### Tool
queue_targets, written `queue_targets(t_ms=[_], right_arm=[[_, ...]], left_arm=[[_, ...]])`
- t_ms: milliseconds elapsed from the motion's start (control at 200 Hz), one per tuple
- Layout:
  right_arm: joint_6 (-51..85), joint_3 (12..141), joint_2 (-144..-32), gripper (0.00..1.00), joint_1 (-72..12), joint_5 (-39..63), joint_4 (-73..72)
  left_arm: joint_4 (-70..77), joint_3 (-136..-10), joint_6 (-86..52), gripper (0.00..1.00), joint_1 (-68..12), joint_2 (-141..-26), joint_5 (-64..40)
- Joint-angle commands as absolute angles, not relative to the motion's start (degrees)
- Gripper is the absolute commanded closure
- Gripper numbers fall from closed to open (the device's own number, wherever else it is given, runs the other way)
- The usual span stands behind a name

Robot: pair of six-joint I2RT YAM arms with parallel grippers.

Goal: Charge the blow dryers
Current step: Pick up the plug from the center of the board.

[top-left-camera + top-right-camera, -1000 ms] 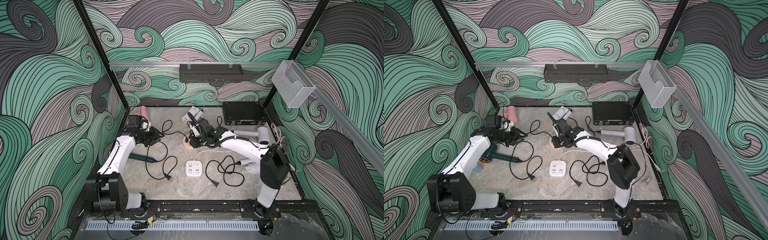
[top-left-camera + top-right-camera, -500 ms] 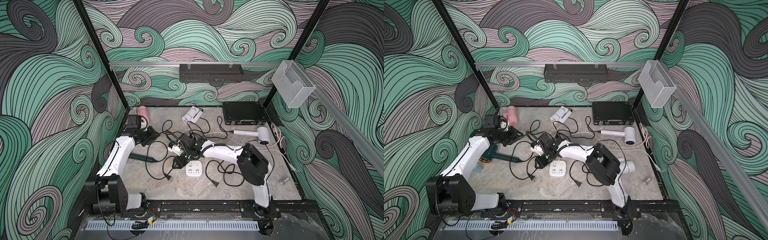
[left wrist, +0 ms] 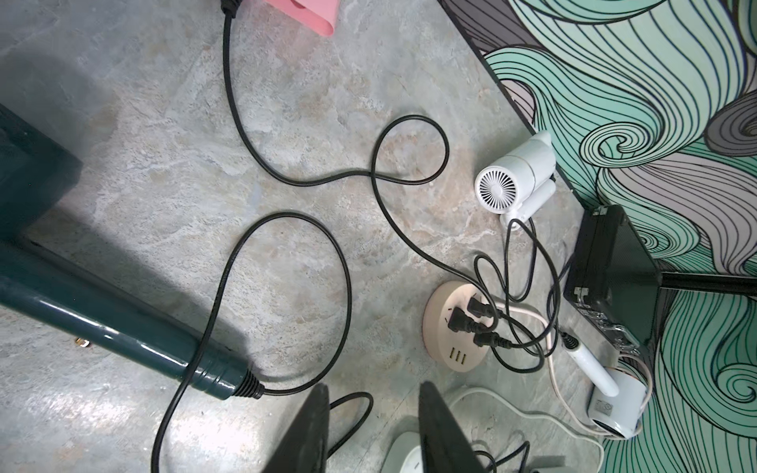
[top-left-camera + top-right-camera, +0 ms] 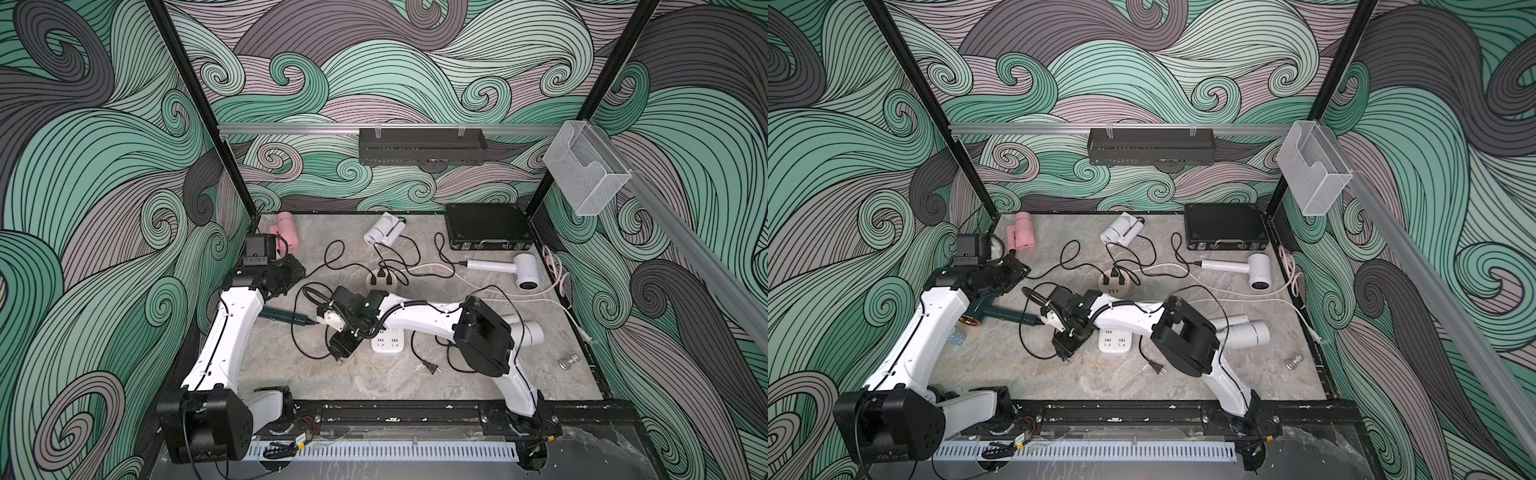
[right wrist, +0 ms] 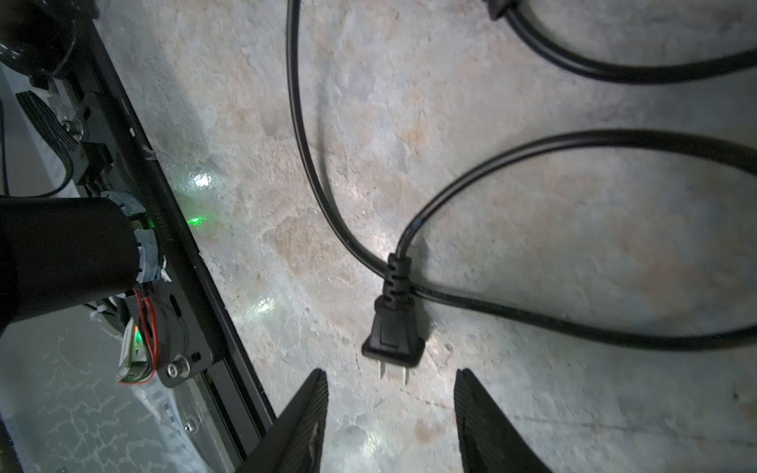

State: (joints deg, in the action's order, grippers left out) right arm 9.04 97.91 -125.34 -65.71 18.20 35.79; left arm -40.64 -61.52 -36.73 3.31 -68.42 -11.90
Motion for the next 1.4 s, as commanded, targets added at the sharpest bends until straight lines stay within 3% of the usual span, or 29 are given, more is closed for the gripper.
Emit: queue_targets(t_ms=[0, 270, 610, 725, 856, 1066, 1196, 1396], right_arm=[[6.33, 100.8, -127.53, 0.47, -67.22, 15.02, 40.2], [5.3, 105.75, -131.57, 0.46, -69.6, 9.38, 44.46], [6.24, 107.95, -133.58, 0.65, -69.7, 5.94, 45.9], [5.45, 107.93, -133.73, 0.67, -69.7, 7.01, 45.89], [4.82, 106.75, -132.91, 0.78, -69.74, 7.59, 44.96], [8.42, 98.39, -125.93, 0.92, -65.61, 20.83, 35.35], [11.87, 91.4, -119.55, 0.93, -60.46, 26.24, 28.26], [10.32, 91.03, -115.08, 0.94, -57.99, 26.34, 29.81]], left_arm=[[-42.43, -60.92, -36.58, 0.63, 3.6, -68.25, -11.64], [-42.46, -60.14, -35.77, 0.63, 4.3, -66.96, -11.43], [-42.47, -59.63, -35.16, 0.62, 4.87, -67.02, -12.28], [-42.55, -59.5, -35.07, 0.62, 5.09, -67.06, -12.64], [-42.89, -59.33, -35.0, 0.62, 5.24, -67.01, -13.24], [-43.58, -58.66, -33.93, 0.63, 7.58, -65.47, -17.72], [-42.92, -58.17, -36.0, 0.64, 12.15, -63.4, -24.72], [-44.86, -59.97, -34.37, 0.63, 12.63, -62.34, -29.23]])
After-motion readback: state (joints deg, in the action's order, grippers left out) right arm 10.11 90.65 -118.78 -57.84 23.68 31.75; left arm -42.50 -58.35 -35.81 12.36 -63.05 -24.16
